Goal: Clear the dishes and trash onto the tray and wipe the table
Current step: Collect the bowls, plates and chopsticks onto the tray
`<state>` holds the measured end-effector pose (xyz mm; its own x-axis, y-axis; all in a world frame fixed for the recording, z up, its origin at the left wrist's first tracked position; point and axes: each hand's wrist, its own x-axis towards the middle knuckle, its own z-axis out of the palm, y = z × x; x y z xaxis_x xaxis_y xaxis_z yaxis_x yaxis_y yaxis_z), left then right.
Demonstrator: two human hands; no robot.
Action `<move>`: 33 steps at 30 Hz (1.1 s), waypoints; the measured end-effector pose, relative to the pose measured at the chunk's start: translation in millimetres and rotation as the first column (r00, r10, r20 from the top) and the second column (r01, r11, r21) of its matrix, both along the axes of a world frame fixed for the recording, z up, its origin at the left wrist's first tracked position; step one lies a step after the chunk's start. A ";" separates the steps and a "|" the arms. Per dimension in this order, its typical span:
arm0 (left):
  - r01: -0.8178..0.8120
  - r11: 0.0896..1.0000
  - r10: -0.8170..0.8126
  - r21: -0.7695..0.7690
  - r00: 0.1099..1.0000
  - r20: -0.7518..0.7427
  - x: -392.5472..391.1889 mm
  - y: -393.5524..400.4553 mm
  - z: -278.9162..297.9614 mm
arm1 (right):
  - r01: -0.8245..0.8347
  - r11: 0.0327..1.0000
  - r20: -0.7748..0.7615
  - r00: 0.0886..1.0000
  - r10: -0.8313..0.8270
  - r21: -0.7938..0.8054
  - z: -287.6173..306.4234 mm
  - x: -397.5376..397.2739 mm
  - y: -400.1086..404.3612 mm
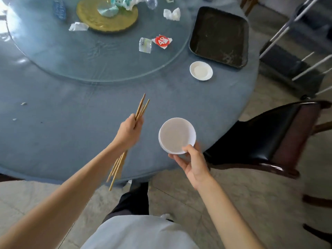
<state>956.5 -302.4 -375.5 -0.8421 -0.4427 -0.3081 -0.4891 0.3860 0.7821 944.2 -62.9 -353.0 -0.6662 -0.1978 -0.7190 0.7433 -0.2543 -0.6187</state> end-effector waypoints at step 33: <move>0.316 0.567 -0.312 0.760 0.937 -0.157 -158.3 644.8 106.9 | 0.575 0.818 -0.095 0.813 -0.574 -0.017 98.6 -40.2 581.0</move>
